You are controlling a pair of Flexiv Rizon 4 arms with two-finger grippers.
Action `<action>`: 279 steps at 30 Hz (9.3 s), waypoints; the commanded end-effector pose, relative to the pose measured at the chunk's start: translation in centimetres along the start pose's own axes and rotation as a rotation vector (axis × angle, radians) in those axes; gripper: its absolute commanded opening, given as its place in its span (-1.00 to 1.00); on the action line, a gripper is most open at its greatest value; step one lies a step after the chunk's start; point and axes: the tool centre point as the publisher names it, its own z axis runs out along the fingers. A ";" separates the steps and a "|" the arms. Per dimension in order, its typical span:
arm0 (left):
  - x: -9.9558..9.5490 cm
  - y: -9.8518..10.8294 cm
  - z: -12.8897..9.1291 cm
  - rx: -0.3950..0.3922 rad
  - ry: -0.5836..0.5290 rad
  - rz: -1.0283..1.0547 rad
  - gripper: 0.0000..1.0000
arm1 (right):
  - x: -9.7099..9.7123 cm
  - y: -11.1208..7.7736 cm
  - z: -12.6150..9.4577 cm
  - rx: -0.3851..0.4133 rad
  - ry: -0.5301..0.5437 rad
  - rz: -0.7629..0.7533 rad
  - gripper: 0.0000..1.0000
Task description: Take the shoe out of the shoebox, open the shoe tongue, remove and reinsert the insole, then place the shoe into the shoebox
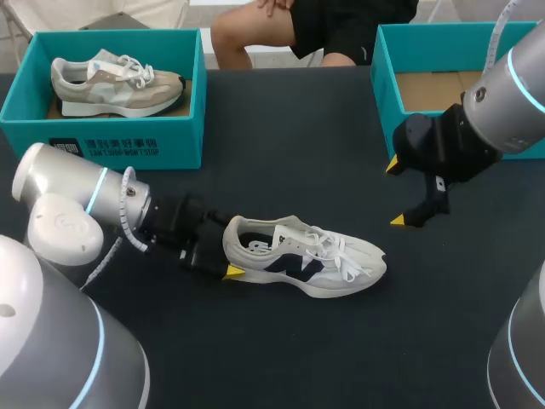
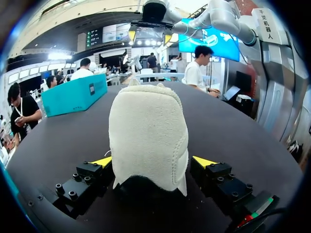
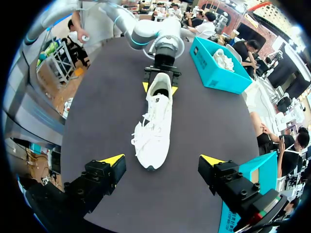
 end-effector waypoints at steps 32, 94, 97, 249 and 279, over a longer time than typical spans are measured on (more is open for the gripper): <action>0.5 0.5 0.8 0.021 -0.130 -0.069 -1.00 | 0.1 0.0 0.1 0.002 -0.001 0.000 1.00; 0.5 0.5 0.8 0.021 -0.130 -0.069 -1.00 | 2.2 11.3 17.0 0.179 -0.520 1.368 1.00; 0.5 0.5 0.8 0.021 -0.130 -0.069 -1.00 | 2.2 11.4 17.6 0.212 -0.524 1.394 1.00; 0.5 0.5 0.8 0.021 -0.130 -0.069 -1.00 | -3.6 12.4 8.8 0.089 -0.008 0.146 -1.00; 0.5 0.5 0.8 0.021 -0.130 -0.069 -1.00 | 0.4 11.1 19.1 0.265 0.053 0.094 -1.00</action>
